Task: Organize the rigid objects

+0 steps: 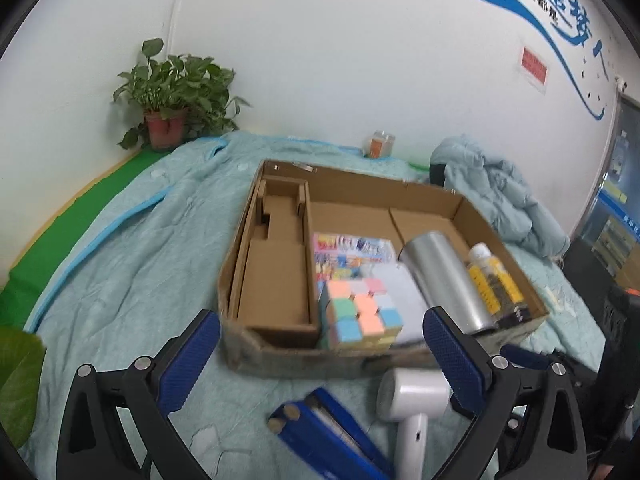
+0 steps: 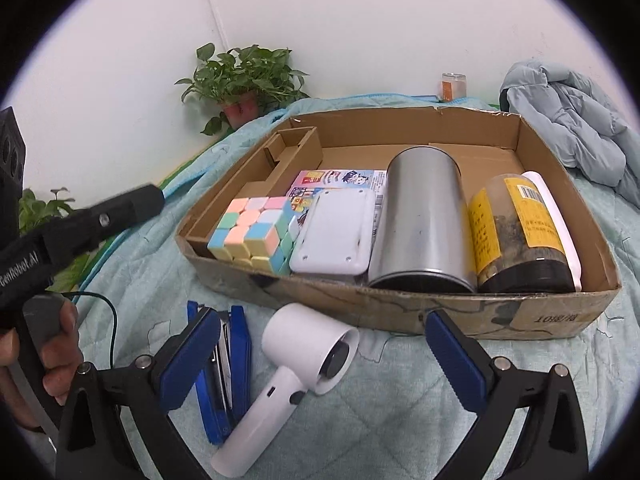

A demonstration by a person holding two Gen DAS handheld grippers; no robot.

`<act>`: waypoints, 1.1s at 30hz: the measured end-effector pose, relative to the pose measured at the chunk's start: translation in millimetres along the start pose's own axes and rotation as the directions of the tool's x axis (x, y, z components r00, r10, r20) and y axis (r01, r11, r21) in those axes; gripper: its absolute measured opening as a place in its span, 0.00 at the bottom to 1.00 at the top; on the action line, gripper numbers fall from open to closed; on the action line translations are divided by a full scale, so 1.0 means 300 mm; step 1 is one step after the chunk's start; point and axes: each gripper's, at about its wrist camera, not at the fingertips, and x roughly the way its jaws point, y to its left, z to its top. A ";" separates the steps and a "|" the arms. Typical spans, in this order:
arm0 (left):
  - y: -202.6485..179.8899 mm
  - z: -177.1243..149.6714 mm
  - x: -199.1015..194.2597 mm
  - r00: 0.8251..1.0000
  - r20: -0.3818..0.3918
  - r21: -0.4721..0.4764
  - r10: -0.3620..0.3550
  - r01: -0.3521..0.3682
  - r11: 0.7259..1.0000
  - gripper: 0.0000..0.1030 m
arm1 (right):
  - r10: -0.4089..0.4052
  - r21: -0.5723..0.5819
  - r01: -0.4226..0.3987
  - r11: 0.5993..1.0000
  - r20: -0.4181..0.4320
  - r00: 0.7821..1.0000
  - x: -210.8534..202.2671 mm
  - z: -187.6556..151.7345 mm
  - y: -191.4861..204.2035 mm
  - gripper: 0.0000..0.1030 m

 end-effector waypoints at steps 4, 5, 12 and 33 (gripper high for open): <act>0.016 -0.059 -0.011 0.999 -0.045 -0.019 -0.020 0.019 1.000 0.98 | 0.047 -0.062 -0.047 0.997 0.000 0.999 -0.011 -0.022 0.050 0.99; 0.020 -0.071 -0.006 0.998 -0.060 -0.027 -0.022 0.021 0.999 0.98 | 0.063 -0.075 -0.063 0.995 -0.001 0.998 -0.012 -0.027 0.061 0.99; 0.068 -0.175 0.108 0.955 -0.263 -0.154 -0.134 0.095 0.983 0.98 | 0.238 -0.173 -0.250 0.953 -0.089 0.967 0.001 -0.133 0.156 0.99; 0.147 -0.315 0.270 0.874 -0.428 -0.340 -0.231 0.081 0.937 0.43 | 0.226 -0.167 -0.286 0.944 -0.306 0.925 0.208 -0.123 0.259 0.54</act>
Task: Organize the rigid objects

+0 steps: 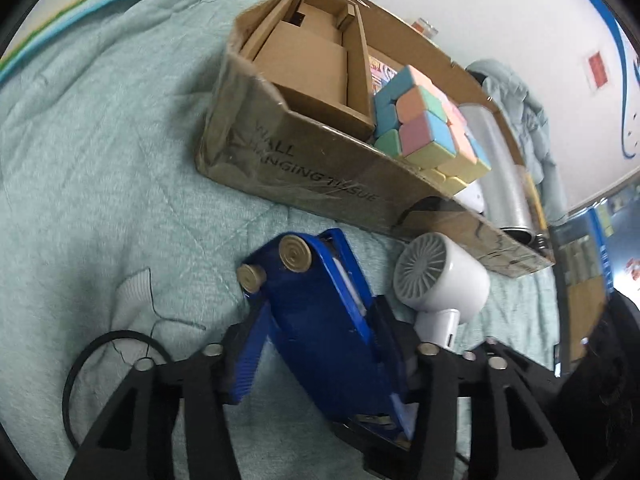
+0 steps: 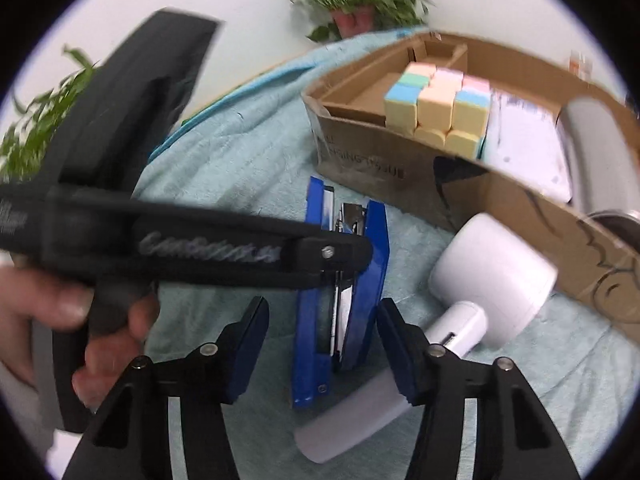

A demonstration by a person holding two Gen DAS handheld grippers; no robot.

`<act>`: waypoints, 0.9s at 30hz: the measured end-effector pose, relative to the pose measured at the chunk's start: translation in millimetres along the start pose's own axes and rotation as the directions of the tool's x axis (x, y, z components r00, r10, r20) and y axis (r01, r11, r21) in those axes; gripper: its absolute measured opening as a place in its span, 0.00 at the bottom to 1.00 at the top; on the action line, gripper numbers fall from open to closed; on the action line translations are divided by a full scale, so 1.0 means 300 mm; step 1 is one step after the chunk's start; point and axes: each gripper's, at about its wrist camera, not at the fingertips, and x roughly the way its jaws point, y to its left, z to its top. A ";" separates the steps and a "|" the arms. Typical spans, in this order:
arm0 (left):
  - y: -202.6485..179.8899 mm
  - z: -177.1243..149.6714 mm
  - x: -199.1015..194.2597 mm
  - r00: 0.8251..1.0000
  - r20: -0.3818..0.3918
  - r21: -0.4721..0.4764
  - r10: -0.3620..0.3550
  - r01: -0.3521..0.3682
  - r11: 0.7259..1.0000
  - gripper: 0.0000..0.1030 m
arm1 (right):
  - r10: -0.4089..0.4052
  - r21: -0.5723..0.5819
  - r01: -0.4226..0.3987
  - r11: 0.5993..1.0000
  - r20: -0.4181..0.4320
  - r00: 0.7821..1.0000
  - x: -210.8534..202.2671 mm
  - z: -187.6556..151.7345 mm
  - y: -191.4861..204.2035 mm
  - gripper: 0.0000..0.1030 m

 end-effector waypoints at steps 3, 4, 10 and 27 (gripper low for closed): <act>0.038 -0.013 -0.025 0.999 0.004 -0.030 -0.039 0.039 0.999 0.38 | 0.002 0.043 0.000 0.999 -0.034 0.999 0.014 0.014 0.001 0.53; 0.047 -0.020 -0.035 0.999 0.006 -0.036 -0.047 0.047 0.998 0.37 | -0.016 0.034 0.018 0.999 -0.046 0.999 0.017 0.015 0.012 0.53; 0.118 -0.057 -0.074 0.998 0.017 -0.069 -0.063 0.064 0.996 0.41 | -0.018 0.005 0.018 1.000 -0.083 0.996 0.063 -0.007 0.098 0.45; 0.044 -0.115 -0.149 1.000 -0.004 -0.007 -0.012 0.012 1.000 0.84 | 0.148 0.256 -0.116 0.960 -0.108 0.983 0.044 -0.033 0.035 0.35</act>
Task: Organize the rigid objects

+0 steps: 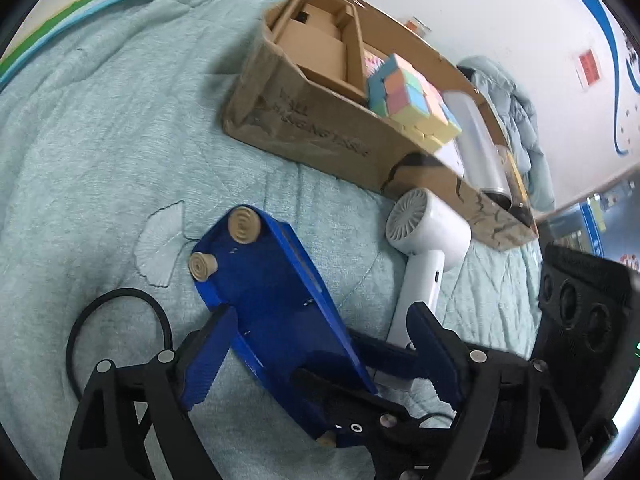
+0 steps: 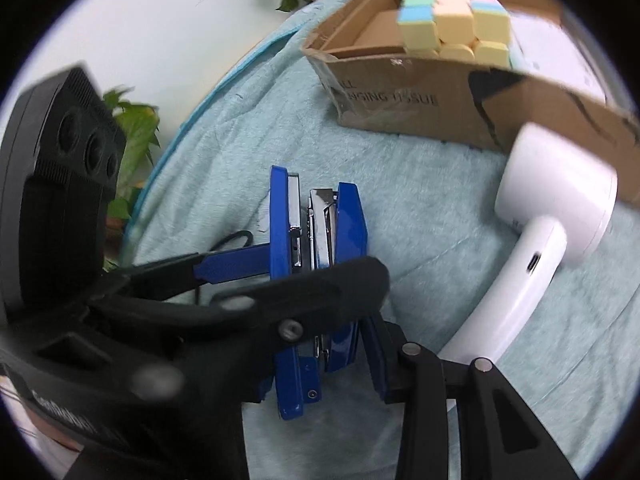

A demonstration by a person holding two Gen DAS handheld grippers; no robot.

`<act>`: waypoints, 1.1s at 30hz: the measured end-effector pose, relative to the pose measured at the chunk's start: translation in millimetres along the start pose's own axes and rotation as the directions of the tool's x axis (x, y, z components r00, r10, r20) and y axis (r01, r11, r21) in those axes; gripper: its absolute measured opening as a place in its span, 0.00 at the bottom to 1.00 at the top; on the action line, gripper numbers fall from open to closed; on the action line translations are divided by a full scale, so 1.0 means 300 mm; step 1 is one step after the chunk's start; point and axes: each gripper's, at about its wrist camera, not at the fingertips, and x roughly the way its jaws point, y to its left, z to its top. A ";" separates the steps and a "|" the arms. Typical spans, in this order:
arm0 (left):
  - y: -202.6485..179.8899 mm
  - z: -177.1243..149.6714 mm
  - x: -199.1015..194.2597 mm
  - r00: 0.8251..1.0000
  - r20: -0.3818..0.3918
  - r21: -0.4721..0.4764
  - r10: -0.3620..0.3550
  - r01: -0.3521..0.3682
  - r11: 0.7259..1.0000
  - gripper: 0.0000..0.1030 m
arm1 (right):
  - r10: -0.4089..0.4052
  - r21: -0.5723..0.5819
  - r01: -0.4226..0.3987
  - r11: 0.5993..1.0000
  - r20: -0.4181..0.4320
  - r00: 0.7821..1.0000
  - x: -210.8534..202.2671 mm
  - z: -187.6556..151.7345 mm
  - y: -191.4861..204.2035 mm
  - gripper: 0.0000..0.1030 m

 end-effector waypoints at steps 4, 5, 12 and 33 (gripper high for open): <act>0.007 0.005 -0.057 0.999 0.043 -0.021 -0.011 0.012 1.000 0.85 | 0.042 0.088 -0.042 0.995 -0.001 0.999 -0.015 0.005 -0.031 0.33; 0.007 0.005 -0.055 1.000 0.030 -0.016 0.000 0.001 1.000 0.85 | 0.053 0.104 -0.053 0.993 -0.003 0.999 -0.016 0.005 -0.037 0.33; 0.030 0.001 0.000 0.999 -0.007 -0.085 0.032 -0.032 0.996 0.86 | 0.118 0.163 -0.114 0.980 -0.020 0.993 -0.025 -0.010 -0.063 0.33; -0.023 0.034 -0.052 0.996 0.085 -0.054 0.027 -0.023 0.998 0.59 | 0.111 0.122 -0.115 0.986 0.039 0.993 -0.078 0.017 -0.047 0.33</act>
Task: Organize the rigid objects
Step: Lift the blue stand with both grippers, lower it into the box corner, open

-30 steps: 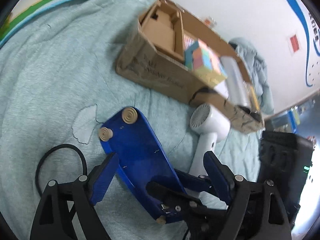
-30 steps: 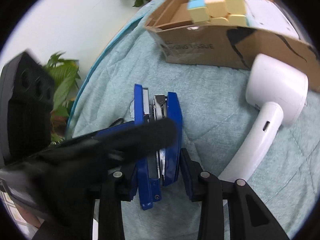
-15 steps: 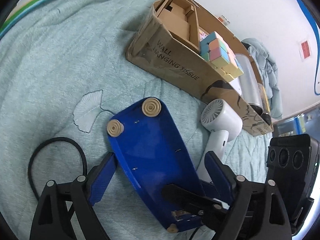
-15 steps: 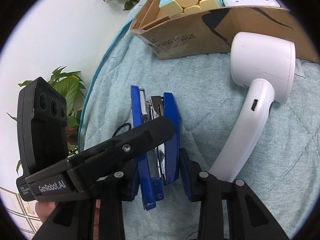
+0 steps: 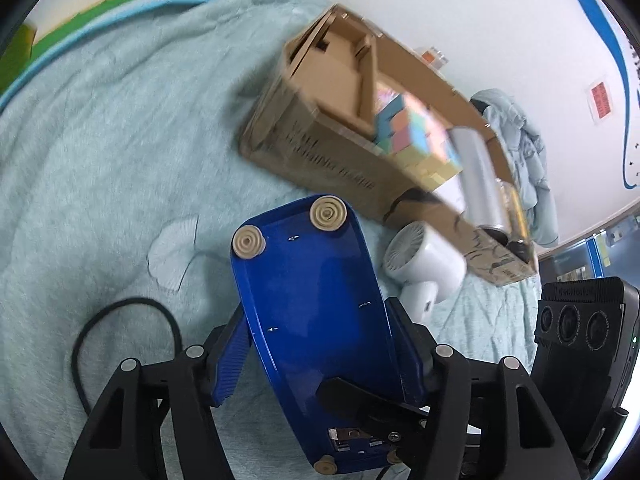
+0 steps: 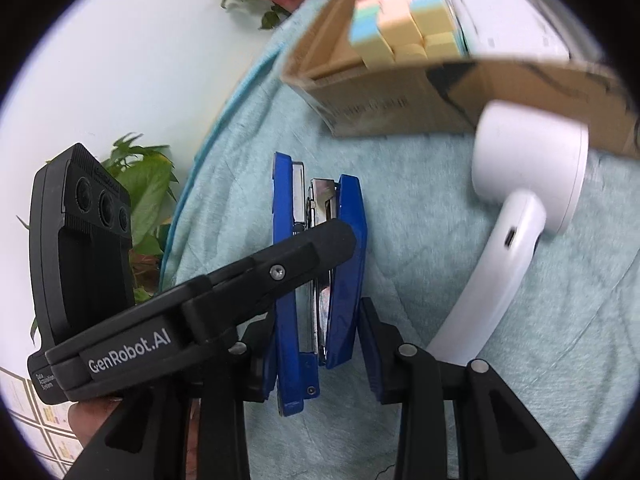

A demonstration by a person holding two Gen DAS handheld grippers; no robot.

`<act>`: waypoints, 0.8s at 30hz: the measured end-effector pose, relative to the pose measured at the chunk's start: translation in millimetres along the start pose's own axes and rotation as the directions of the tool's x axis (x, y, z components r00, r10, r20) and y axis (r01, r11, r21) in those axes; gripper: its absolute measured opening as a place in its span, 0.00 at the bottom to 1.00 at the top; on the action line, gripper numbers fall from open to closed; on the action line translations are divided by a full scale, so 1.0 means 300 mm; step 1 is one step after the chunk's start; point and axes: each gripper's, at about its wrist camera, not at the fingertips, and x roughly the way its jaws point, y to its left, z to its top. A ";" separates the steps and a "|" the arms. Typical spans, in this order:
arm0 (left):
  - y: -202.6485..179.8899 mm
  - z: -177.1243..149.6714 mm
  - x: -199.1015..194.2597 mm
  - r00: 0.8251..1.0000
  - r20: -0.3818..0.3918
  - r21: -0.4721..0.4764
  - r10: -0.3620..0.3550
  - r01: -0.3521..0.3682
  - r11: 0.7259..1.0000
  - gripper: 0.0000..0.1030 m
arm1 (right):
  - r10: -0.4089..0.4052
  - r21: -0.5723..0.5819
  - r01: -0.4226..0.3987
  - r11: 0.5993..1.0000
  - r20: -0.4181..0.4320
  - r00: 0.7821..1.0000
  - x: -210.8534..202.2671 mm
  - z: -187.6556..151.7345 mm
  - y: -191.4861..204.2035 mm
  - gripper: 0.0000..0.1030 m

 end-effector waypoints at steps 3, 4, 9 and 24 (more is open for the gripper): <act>-0.043 0.040 -0.049 0.999 0.036 0.027 -0.020 0.019 0.999 0.59 | -0.007 -0.032 0.008 0.999 0.048 0.999 -0.049 0.023 0.026 0.33; -0.055 0.054 -0.065 0.999 0.045 0.036 -0.027 0.025 0.999 0.59 | -0.009 -0.037 0.011 0.999 0.062 0.998 -0.061 0.030 0.034 0.33; -0.142 0.136 -0.115 0.995 0.083 0.096 -0.053 0.045 0.994 0.59 | -0.012 -0.057 0.020 0.998 0.141 0.990 -0.139 0.084 0.055 0.33; -0.368 0.477 -0.119 0.989 0.110 0.247 -0.101 0.071 0.966 0.56 | -0.029 -0.048 0.044 0.998 0.282 0.959 -0.250 0.325 0.035 0.33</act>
